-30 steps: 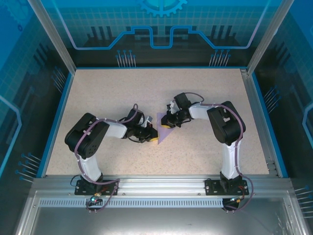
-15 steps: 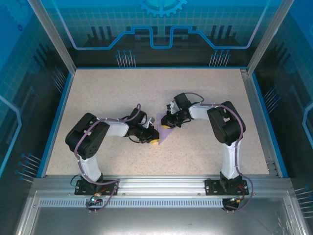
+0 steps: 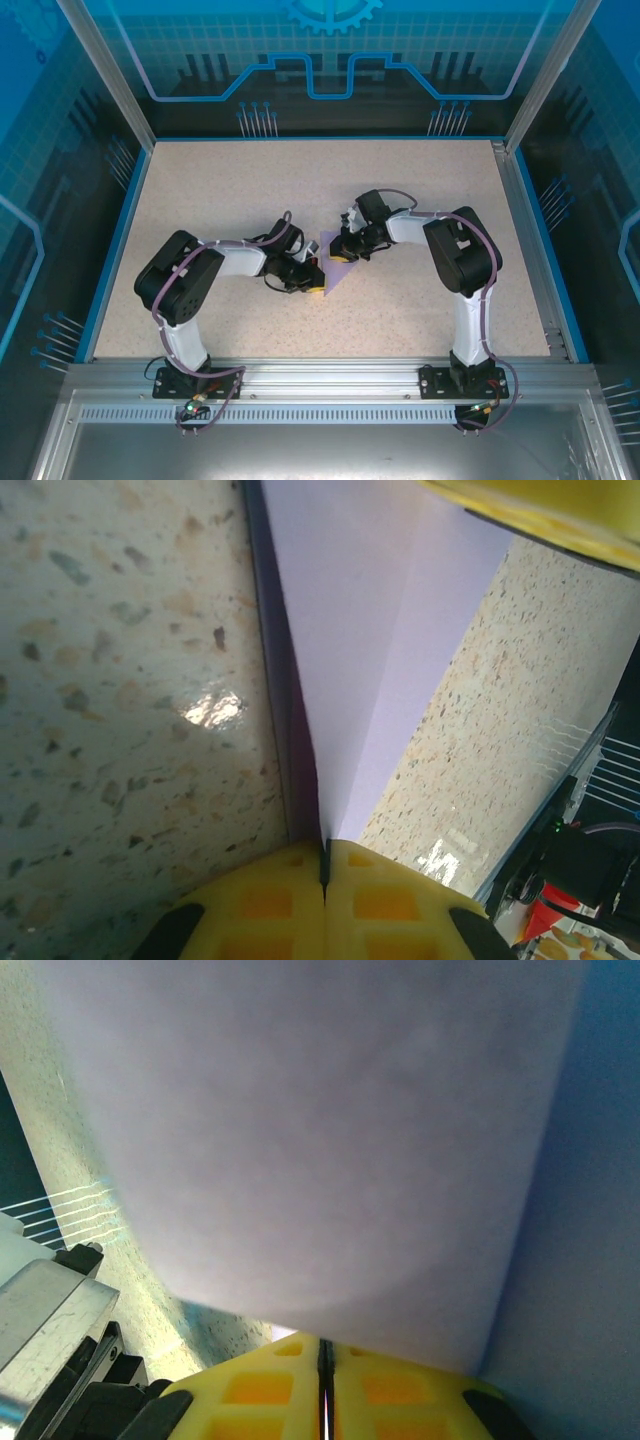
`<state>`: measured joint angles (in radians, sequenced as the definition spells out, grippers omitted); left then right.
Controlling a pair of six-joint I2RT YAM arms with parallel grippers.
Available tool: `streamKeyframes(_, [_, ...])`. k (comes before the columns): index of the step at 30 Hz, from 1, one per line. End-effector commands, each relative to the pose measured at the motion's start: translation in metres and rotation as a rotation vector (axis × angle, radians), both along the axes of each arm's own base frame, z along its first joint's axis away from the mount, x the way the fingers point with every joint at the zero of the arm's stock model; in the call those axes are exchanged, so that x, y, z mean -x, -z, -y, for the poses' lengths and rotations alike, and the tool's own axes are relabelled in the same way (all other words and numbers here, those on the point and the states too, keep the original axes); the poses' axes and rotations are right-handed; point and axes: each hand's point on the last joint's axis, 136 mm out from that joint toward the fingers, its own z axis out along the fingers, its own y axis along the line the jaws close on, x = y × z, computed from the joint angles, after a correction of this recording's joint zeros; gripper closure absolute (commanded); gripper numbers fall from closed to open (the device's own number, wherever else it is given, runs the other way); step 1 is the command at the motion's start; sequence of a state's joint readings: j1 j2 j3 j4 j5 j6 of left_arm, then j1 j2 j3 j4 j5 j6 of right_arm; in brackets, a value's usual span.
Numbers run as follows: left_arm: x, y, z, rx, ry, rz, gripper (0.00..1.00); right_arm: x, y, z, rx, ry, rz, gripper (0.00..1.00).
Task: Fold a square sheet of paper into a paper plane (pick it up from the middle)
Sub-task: Fourth fold the wing at the center of the table.
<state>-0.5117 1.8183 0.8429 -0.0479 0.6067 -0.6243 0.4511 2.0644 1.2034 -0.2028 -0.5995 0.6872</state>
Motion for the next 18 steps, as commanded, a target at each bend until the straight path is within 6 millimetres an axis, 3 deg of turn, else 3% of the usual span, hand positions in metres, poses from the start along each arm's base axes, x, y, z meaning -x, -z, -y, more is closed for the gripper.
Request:
streamKeyframes(1, [0.028, 0.008, -0.012, -0.079, 0.039, -0.088, 0.93, 0.025, 0.053, 0.035, 0.199, 0.045, -0.126, 0.89])
streamKeyframes(5, [0.027, 0.0, -0.011, -0.074, 0.027, -0.073, 0.87, 0.028, 0.059, 0.037, 0.217, 0.043, -0.142, 0.89])
streamKeyframes(11, [0.016, -0.031, -0.017, -0.065, -0.061, 0.032, 0.82, 0.03, 0.062, 0.039, 0.227, 0.05, -0.149, 0.9])
streamKeyframes(15, [0.001, -0.037, -0.039, -0.117, -0.238, 0.081, 0.93, 0.031, 0.063, 0.039, 0.233, 0.055, -0.151, 0.9])
streamKeyframes(18, [-0.01, -0.043, -0.052, -0.102, -0.378, 0.109, 0.93, 0.031, 0.064, 0.04, 0.237, 0.059, -0.155, 0.9])
